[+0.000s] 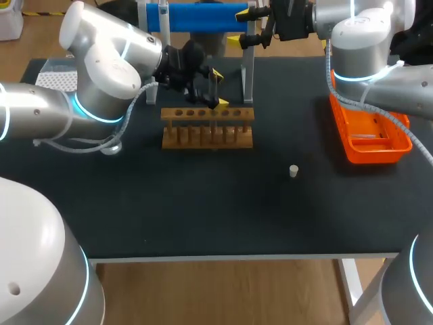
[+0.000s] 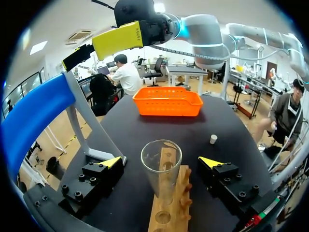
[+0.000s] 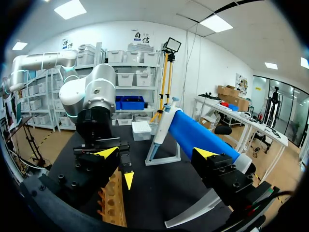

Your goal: Invert the test tube, pick up the pipette, mount the tip to pipette, aspirate from beaker and dispense into the tube, eject the tip, return the pipette, and cap with the stopper.

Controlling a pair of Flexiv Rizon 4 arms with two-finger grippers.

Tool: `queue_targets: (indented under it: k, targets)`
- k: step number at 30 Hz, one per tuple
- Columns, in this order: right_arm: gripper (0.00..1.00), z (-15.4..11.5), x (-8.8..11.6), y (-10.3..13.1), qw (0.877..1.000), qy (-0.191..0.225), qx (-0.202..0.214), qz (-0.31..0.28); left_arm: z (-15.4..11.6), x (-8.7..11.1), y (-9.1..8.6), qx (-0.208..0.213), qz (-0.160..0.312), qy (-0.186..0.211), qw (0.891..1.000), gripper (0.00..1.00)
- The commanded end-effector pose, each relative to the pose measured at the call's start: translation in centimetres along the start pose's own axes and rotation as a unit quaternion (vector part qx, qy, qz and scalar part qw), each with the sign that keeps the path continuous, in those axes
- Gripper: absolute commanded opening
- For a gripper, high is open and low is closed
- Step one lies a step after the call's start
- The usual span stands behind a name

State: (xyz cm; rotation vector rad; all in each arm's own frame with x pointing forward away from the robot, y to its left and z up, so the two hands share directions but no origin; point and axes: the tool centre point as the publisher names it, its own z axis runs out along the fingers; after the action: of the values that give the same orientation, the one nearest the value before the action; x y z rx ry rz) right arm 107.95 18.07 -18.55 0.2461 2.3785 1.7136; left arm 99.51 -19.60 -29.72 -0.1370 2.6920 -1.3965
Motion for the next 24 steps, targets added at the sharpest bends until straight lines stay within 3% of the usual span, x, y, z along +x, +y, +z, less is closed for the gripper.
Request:
queue_targets:
  k: [1,13,24]
  targets:
    - [1.00,-0.1,0.1,0.0,1.000,-0.002,0.000,0.000,-0.1,-0.1,0.0,-0.001,0.000,0.002,1.000,1.00]
    - [1.00,-0.1,0.1,0.0,1.000,-0.002,0.000,0.000,-0.1,-0.1,0.0,-0.001,0.000,0.002,1.000,1.00]
    - [1.00,-7.5,3.0,-0.4,1.000,-0.025,0.005,0.000,-0.1,-0.1,0.0,-0.001,0.000,0.002,1.000,1.00]
